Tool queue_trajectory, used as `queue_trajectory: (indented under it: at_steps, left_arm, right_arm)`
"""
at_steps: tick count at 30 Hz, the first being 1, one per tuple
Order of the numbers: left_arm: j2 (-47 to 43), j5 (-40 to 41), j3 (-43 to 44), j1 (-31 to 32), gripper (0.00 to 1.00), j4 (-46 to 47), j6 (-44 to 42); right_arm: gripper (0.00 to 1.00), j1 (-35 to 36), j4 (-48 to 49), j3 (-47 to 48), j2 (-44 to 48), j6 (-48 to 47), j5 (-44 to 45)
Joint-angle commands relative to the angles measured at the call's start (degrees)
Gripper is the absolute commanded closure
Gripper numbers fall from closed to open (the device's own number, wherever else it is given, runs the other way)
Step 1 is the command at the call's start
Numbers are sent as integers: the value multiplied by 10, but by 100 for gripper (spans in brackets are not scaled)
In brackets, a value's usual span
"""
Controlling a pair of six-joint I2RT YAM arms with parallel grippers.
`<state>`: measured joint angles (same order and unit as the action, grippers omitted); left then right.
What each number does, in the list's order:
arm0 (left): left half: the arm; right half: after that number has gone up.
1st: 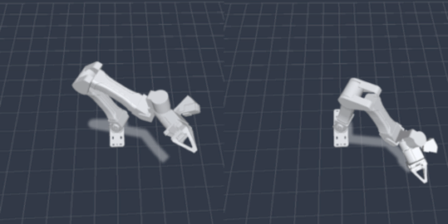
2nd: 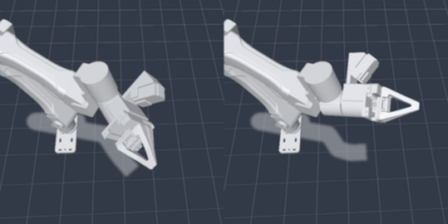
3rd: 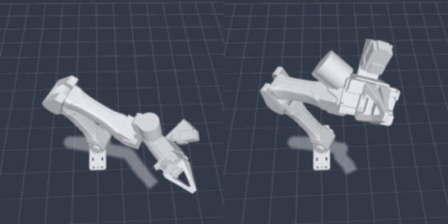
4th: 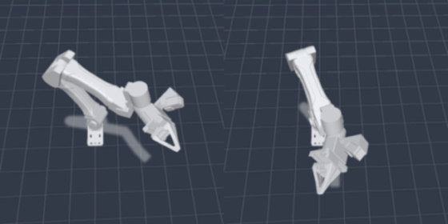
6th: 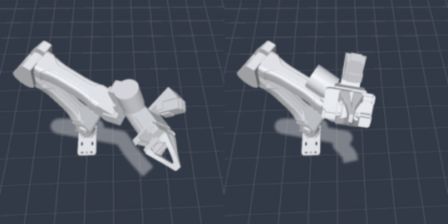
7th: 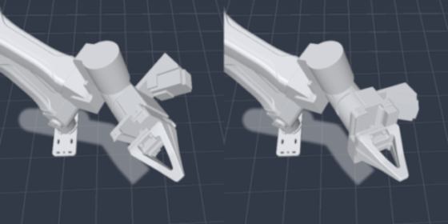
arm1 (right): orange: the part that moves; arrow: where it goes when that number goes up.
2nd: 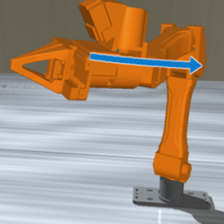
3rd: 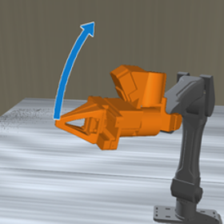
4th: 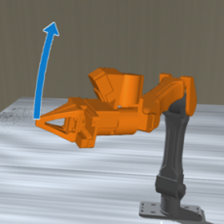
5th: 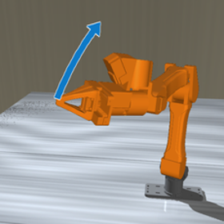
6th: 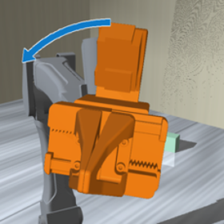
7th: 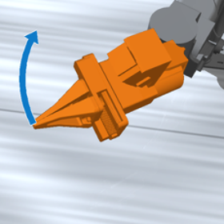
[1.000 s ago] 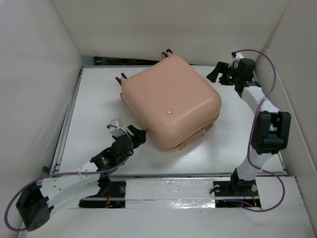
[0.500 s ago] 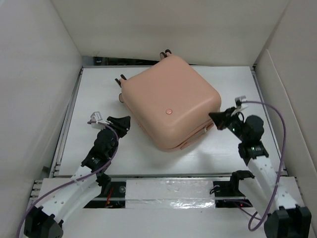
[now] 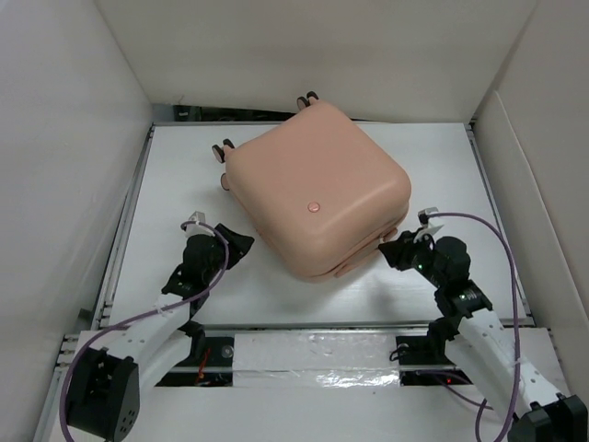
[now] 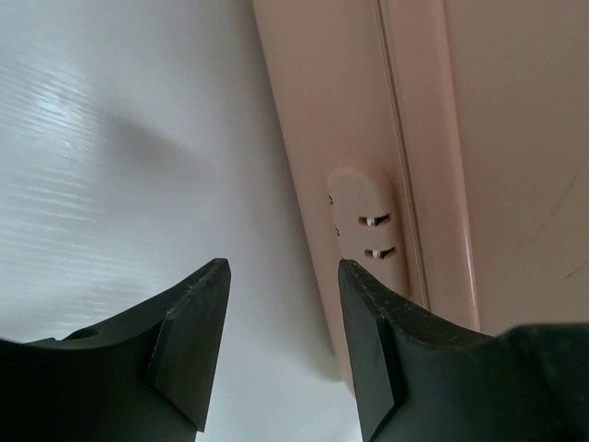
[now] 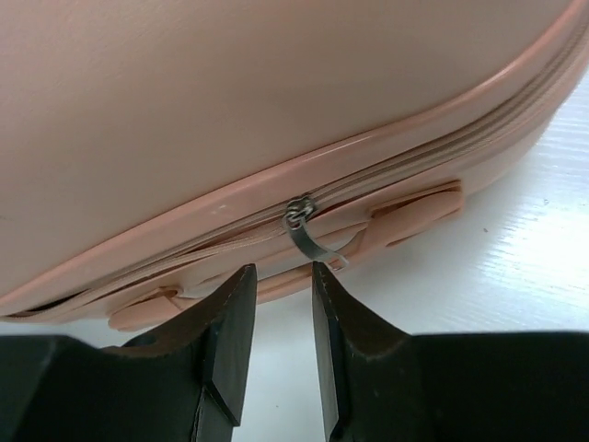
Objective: Pack the luggage
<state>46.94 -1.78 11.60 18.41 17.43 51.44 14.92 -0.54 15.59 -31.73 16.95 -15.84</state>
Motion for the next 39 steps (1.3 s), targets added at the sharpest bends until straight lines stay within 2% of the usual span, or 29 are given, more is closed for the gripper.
queue_trajectory:
  at_steps: [1, 12, 20, 24, 26, 32, 34, 39]
  left_arm:
    - [20, -80, 19, -3, 53, 66, -24]
    - [51, -109, 22, -3, 52, 87, -40]
    - [52, -118, 26, -3, 52, 77, -52]
    - [53, -118, 16, -3, 52, 90, -49]
    - [55, -119, 17, -3, 53, 91, -50]
    - [61, -128, 11, -3, 53, 113, -43]
    - [63, -129, 19, -3, 53, 105, -49]
    - [46, -129, 8, -3, 53, 104, -48]
  right_arm:
    - [64, 43, -1, 22, 2, -2, 62]
    - [62, 106, 19, 78, -110, -20, 188]
    - [62, 165, 5, 100, -138, -17, 288]
    - [56, 199, -79, 121, -128, 5, 316]
    - [56, 211, -91, 120, -112, 22, 339]
    - [56, 209, -70, 116, -120, 14, 354]
    - [59, 193, -55, 125, -139, 6, 349]
    - [60, 171, -39, 144, -183, -6, 348]
